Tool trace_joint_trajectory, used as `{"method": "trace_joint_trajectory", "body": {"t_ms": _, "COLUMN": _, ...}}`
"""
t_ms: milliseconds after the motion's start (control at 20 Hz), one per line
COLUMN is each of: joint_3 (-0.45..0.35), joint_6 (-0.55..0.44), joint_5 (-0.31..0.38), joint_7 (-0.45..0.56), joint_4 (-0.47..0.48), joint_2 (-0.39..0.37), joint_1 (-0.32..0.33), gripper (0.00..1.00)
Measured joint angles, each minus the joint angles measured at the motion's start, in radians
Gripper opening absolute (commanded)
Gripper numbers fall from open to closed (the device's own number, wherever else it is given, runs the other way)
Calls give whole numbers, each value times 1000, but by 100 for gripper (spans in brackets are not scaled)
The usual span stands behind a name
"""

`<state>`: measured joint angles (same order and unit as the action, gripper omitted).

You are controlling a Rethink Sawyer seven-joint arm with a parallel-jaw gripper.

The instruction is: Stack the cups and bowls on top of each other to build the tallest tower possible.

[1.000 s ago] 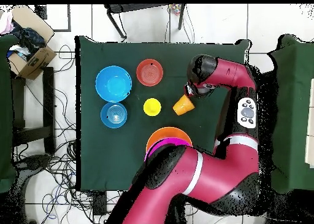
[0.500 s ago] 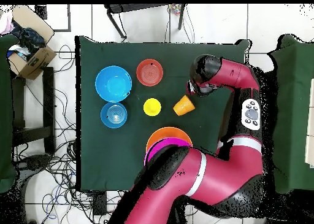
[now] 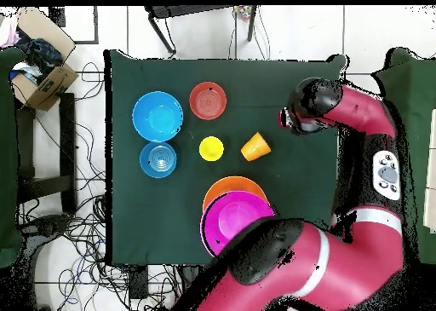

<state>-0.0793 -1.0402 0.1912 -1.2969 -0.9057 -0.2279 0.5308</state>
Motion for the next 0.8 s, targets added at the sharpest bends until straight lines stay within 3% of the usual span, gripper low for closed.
{"method": "trace_joint_trajectory", "body": {"t_ms": 450, "joint_3": -104, "joint_6": 0, "joint_5": -40, "joint_7": 16, "joint_4": -86, "joint_2": -97, "joint_1": 134, "gripper": 100}}
{"method": "trace_joint_trajectory", "body": {"t_ms": 800, "joint_3": -274, "joint_6": -1, "joint_5": -86, "joint_7": 106, "joint_4": -171, "joint_2": -112, "joint_1": 253, "gripper": 100}}
